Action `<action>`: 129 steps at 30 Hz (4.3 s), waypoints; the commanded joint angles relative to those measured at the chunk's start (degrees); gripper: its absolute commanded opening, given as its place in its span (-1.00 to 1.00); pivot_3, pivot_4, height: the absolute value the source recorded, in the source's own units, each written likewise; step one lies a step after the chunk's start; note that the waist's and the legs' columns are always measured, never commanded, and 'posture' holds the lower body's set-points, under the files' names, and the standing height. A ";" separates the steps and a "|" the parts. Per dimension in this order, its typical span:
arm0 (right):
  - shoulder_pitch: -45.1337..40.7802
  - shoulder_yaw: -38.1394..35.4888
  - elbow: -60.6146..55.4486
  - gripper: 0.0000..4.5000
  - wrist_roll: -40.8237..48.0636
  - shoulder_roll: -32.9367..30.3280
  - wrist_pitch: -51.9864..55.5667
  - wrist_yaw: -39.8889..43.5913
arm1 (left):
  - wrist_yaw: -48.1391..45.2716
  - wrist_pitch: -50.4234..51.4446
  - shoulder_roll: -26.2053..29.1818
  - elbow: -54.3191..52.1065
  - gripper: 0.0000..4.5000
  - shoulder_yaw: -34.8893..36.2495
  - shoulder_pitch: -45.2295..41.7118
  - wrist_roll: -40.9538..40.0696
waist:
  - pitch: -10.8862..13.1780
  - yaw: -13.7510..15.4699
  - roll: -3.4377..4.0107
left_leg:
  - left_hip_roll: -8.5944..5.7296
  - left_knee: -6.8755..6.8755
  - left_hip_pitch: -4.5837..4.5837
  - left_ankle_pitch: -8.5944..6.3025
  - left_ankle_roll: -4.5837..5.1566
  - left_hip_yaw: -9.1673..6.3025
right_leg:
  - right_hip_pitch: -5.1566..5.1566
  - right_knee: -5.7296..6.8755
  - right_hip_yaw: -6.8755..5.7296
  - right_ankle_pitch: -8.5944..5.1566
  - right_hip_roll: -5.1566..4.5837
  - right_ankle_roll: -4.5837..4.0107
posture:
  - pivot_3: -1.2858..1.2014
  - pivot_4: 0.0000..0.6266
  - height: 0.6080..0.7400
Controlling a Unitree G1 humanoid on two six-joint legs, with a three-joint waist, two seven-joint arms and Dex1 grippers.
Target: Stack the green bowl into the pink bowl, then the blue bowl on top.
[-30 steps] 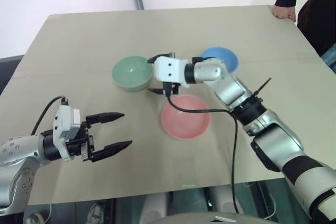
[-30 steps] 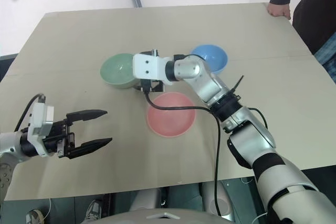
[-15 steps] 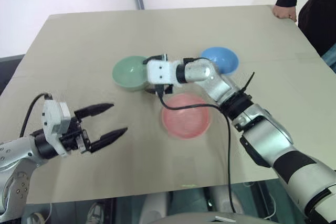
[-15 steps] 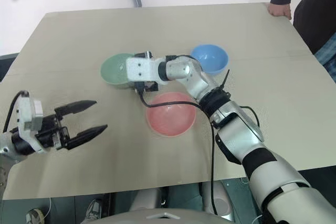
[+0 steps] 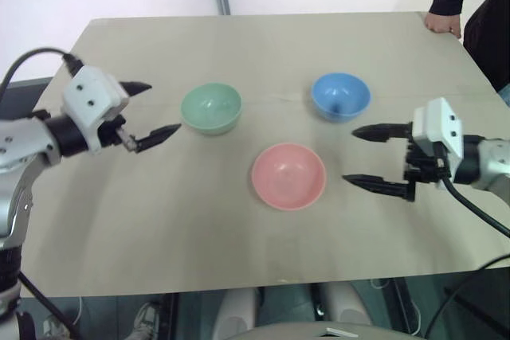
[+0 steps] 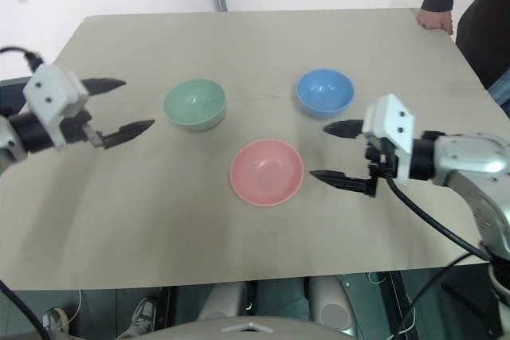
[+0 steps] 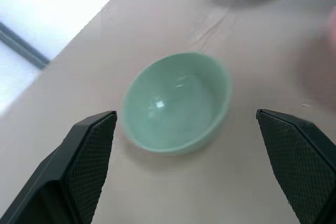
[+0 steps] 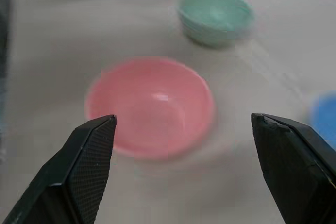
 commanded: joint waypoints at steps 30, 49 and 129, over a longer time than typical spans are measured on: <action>3.48 2.92 -4.10 1.00 -6.74 2.97 -7.74 -14.43 | -19.14 -18.26 -10.65 25.45 -0.99 -35.52 -32.49 35.52 | 0.04 0.28 -0.07 | -0.08 0.21 -0.34 0.05 -0.07 -0.02 | -0.09 -0.14 -0.04 0.00 -0.05 0.00 | 0.03 -0.52 1.00; 22.50 -10.32 -13.11 1.00 -1.48 1.70 -7.47 -11.33 | -40.17 -31.80 -9.25 16.43 -0.99 -43.90 -45.91 1.33 | 0.03 1.18 -0.07 | -0.09 0.46 -0.33 0.02 -0.03 -0.15 | 0.11 -0.08 -0.19 0.00 -0.06 0.00 | 0.03 -0.52 1.00; 36.64 -9.92 -22.66 1.00 -2.53 4.31 -14.55 -32.36 | 17.96 -66.44 -50.30 89.08 -0.98 -53.56 -74.21 58.05 | 0.11 1.12 -0.37 | -0.23 0.95 -0.74 0.05 -0.06 -0.22 | -0.05 0.04 -0.28 -0.01 -0.10 0.05 | 0.03 -0.52 1.00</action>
